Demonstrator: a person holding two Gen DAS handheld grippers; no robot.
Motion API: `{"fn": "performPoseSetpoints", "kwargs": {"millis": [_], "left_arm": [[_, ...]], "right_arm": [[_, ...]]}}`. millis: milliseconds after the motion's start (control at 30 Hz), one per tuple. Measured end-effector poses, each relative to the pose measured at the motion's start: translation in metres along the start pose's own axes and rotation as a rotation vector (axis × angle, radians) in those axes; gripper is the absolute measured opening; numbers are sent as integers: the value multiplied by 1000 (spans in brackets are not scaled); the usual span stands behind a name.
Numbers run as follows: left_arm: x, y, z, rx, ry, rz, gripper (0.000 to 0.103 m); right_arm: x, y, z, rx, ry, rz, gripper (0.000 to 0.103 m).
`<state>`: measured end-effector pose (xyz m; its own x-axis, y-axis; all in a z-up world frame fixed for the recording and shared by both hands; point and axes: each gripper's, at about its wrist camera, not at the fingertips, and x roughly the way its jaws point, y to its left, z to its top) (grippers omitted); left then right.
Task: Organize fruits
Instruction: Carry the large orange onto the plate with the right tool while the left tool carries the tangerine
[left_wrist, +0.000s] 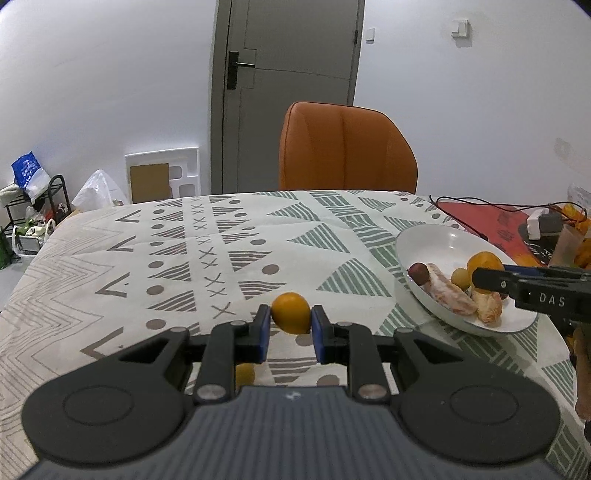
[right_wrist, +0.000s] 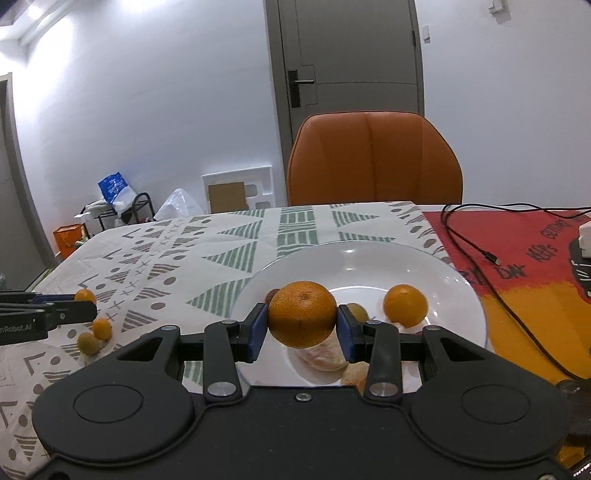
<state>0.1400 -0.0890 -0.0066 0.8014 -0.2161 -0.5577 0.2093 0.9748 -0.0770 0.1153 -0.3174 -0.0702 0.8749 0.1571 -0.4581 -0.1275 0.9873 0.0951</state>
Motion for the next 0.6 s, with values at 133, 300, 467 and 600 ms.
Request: {"fn": "performPoseSetpoints", "kwargs": {"millis": [133, 300, 467, 600], "left_arm": [[2, -3, 2, 7, 2, 2, 22], [5, -5, 4, 15, 3, 5, 22], [6, -7, 6, 20, 5, 11, 22], [7, -12, 8, 32, 2, 7, 22]], "right_arm": [[3, -5, 1, 6, -4, -2, 38], [10, -8, 5, 4, -8, 2, 38], [14, -11, 8, 7, -28, -2, 52], [12, -15, 6, 17, -26, 3, 54]]}}
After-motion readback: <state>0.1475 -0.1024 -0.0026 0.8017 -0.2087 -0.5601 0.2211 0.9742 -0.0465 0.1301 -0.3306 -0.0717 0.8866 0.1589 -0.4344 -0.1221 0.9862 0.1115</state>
